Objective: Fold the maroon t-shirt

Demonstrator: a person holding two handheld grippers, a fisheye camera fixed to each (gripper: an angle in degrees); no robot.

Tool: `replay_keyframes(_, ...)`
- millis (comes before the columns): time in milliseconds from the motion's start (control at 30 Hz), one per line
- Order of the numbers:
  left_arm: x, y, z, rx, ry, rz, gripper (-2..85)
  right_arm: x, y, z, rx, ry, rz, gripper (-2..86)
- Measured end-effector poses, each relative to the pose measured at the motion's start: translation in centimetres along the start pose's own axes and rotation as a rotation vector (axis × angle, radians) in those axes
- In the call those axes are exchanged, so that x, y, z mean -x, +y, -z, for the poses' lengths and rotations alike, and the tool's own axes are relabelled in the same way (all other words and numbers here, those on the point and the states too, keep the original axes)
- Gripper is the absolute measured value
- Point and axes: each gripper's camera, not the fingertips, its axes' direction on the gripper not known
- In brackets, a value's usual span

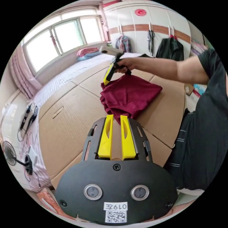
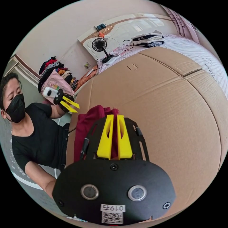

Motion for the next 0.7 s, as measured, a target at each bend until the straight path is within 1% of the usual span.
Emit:
replay_keyframes(33, 0.9, 0.0, 0.0, -0.007, 0.022, 0.027, 1.8, -0.7, 0.7, -0.3, -0.008, -0.002, -0.005, 0.9)
replay_keyframes(100, 4.1, 0.0, -0.3, -0.035, 0.075, 0.144, 2.8, -1.8, 1.5, -1.3, 0.014, 0.022, -0.031, 0.9)
replay_keyframes(167, 6.0, -0.4, -1.1, -0.041, 0.108, 0.204, 4.2, -2.9, 2.4, -2.8, 0.034, 0.04, -0.022, 1.0)
replay_keyframes(267, 8.4, -1.6, -2.8, -0.066, 0.209, 0.259, 6.0, -4.5, 3.5, -4.8, 0.06, 0.049, -0.025, 1.0)
replay_keyframes(367, 10.2, -3.0, -5.0, -0.032, 0.284, 0.283, 6.2, -6.1, 5.1, -6.3, 0.054, 0.049, -0.022, 1.2)
replay_keyframes(467, 11.4, -3.8, -6.6, 0.035, 0.259, 0.31, 4.2, -7.2, 7.2, -7.3, -0.012, 0.037, 0.018, 1.5)
replay_keyframes(533, 12.2, -3.6, -6.6, 0.008, 0.275, 0.356, 3.3, -8.6, 8.5, -8.3, -0.027, 0.058, -0.018, 1.9)
replay_keyframes(567, 12.6, -3.4, -6.7, 0.0, 0.283, 0.38, 2.8, -9.9, 9.2, -9.8, 0.019, 0.084, -0.06, 2.3)
replay_keyframes(633, 12.7, -3.2, -7.0, -0.002, 0.285, 0.389, 2.4, -11.0, 10.0, -12.1, 0.063, 0.105, -0.074, 3.3)
replay_keyframes(700, 12.1, -3.0, -7.4, 0.024, 0.257, 0.384, 2.0, -11.6, 10.8, -13.6, 0.063, 0.15, -0.078, 5.6)
